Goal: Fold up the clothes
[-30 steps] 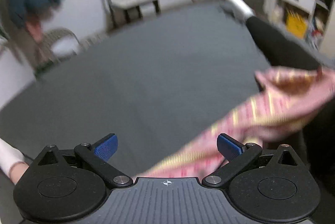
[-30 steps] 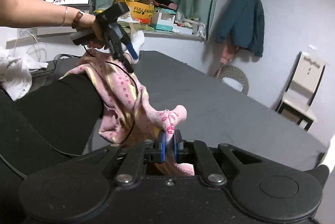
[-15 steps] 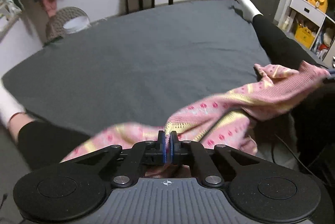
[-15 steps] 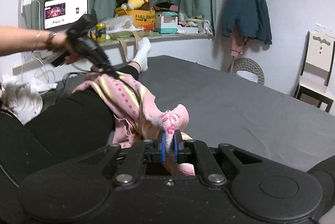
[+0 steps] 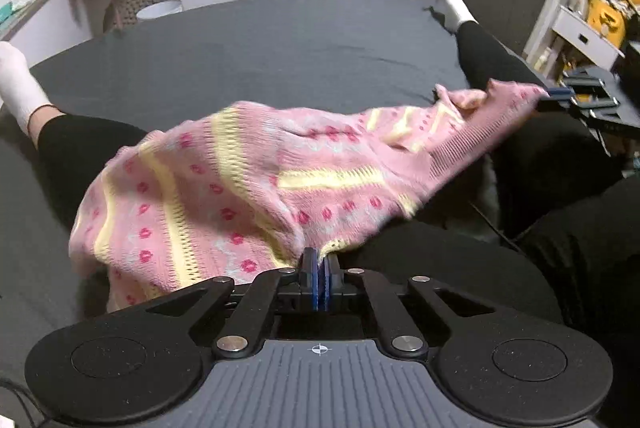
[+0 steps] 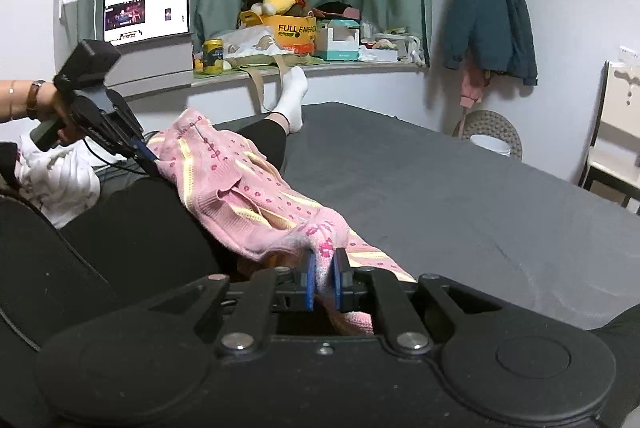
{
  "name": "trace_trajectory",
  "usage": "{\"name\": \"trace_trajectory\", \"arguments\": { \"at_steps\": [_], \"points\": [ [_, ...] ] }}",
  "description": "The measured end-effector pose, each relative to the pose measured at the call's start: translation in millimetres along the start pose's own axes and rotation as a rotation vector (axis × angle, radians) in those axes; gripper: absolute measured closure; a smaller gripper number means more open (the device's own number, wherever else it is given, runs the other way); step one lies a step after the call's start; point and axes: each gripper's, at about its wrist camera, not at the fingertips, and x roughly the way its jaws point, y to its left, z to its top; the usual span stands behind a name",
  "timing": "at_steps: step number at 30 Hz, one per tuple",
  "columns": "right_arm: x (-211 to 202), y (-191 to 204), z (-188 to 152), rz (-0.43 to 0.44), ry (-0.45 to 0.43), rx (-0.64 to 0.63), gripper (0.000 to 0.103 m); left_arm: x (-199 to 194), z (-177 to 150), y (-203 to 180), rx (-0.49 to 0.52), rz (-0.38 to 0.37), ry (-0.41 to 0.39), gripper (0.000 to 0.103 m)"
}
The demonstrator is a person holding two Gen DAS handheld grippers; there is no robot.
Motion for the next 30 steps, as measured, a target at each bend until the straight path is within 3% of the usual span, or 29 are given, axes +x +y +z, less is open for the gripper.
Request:
{"name": "trace_trajectory", "arguments": {
  "at_steps": [3, 6, 8, 9, 10, 12, 18, 20, 22, 24, 30],
  "points": [
    [-1, 6, -1, -0.006, 0.012, -0.018, 0.093, -17, 0, -22, 0.146, 0.059, -0.039, 0.098],
    [2, 12, -2, -0.006, 0.022, -0.031, 0.093, -33, 10, -47, 0.339, 0.144, -0.07, 0.081],
    [4, 15, -2, -0.015, 0.025, -0.038, 0.093, -40, 20, -61, 0.449, 0.208, -0.097, 0.048],
    [4, 16, -2, -0.017, 0.025, -0.042, 0.093, -43, 27, -67, 0.495, 0.241, -0.12, 0.021],
    [4, 17, -3, -0.02, 0.024, -0.046, 0.093, -45, 35, -70, 0.534, 0.257, -0.15, 0.01],
    [4, 19, -4, -0.025, 0.023, -0.055, 0.093, -46, 52, -74, 0.599, 0.266, -0.175, 0.01],
    [4, 20, -7, -0.023, 0.022, -0.046, 0.093, -15, 101, -84, 0.798, 0.304, -0.043, 0.01],
    [4, 18, -6, -0.022, 0.023, -0.038, 0.093, -1, 110, -86, 0.87, 0.306, 0.013, 0.019],
    [5, 17, -7, -0.018, 0.023, -0.027, 0.093, 17, 114, -88, 0.938, 0.314, 0.092, 0.045],
    [5, 16, -8, -0.012, 0.024, -0.017, 0.093, 32, 113, -88, 0.996, 0.314, 0.158, 0.054],
    [10, 10, -8, 0.013, 0.035, 0.01, 0.093, 53, 110, -93, 1.046, 0.262, 0.246, 0.058]
  ]
}}
